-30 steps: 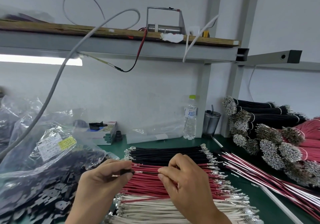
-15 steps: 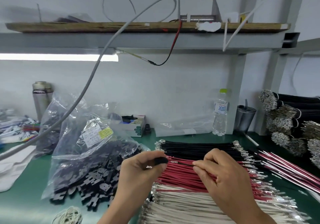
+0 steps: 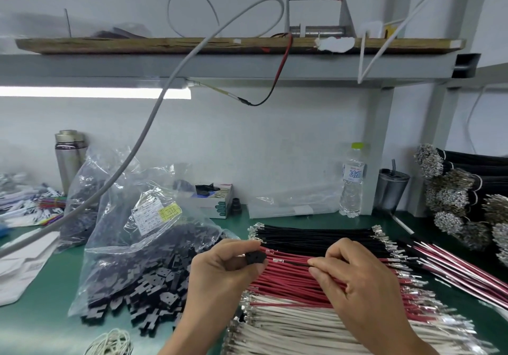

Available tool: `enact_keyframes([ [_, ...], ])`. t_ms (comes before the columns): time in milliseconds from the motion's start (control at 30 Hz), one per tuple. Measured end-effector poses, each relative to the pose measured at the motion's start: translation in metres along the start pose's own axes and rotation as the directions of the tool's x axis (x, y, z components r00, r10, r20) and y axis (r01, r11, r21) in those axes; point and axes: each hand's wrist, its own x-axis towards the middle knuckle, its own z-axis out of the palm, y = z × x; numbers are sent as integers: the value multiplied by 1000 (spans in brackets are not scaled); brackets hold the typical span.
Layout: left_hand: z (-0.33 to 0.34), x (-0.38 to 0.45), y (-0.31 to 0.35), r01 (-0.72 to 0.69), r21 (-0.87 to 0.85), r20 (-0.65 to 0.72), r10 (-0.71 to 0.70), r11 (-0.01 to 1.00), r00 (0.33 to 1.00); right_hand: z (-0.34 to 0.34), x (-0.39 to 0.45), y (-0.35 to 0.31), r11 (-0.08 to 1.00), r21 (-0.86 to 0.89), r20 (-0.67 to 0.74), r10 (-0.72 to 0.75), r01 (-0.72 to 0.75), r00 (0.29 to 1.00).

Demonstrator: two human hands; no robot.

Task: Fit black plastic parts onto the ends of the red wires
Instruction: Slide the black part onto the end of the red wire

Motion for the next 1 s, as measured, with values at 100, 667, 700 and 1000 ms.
enact_keyframes([
  [100,-1,1,-2,4,-16,1,-4,1000,1000,1,0,1,1000,23,-14,-2,3,1000],
  [667,0,1,-6,-54,35,60,52,998,997,1,-1,-1,993,102,-27,57,-54,998],
  [700,1,1,-6,-60,37,59,57,998,997,0,0,-1,993,108,-34,57,-53,998],
  [1000,1,1,-8,-48,132,81,38,990,996,-7,3,-8,983,163,-48,91,-82,995],
])
